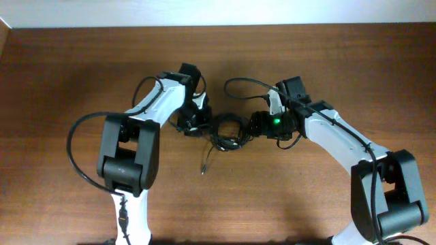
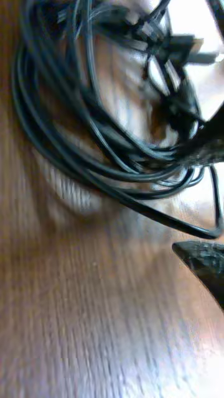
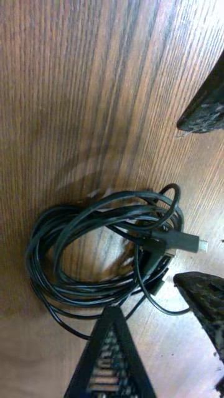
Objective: Untangle cables
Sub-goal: 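Grasp cable strands with the right gripper beside the left gripper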
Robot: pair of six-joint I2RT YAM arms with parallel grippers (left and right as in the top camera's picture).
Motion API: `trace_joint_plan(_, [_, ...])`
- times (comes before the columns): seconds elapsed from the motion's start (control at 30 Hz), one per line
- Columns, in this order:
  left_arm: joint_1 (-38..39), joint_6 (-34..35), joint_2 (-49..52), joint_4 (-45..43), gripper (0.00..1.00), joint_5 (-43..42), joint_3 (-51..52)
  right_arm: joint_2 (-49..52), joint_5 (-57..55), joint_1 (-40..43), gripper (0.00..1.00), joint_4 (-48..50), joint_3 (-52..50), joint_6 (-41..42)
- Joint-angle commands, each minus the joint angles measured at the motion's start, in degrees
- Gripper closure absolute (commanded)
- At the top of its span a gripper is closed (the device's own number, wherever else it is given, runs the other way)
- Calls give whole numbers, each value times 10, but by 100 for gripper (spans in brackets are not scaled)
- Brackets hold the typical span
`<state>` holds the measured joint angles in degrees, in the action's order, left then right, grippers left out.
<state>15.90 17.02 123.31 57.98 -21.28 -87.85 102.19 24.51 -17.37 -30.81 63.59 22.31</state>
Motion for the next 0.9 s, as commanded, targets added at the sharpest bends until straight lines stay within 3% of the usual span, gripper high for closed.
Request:
trace_joint_plan(0.0, [0, 27, -14, -23, 72, 29, 30, 5, -13, -3, 28, 20, -2, 7])
trace_joint_plan(0.23, [0, 27, -14, -35, 87, 29, 34, 57, -12, -31, 29, 42, -7, 7])
trace_joint_plan(0.3, [0, 27, -14, -35, 93, 29, 34, 85, -12, -49, 39, 51, -7, 7])
trace_joint_plan(0.5, [0, 19, -14, -24, 100, 31, 35, 129, -49, -66, 95, 38, -7, 22])
trace_joint_plan(0.63, [0, -56, -14, 4, 100, 45, 34, 129, -50, -66, 96, 38, -7, 22])
trace_joint_plan(0.73, [0, -56, -14, 20, 100, 120, 34, 129, -53, -66, 96, 36, -7, 22])
trace_joint_plan(0.87, [-15, -61, -14, 66, 100, 123, 20, 129, -56, -66, 96, 32, -7, 20])
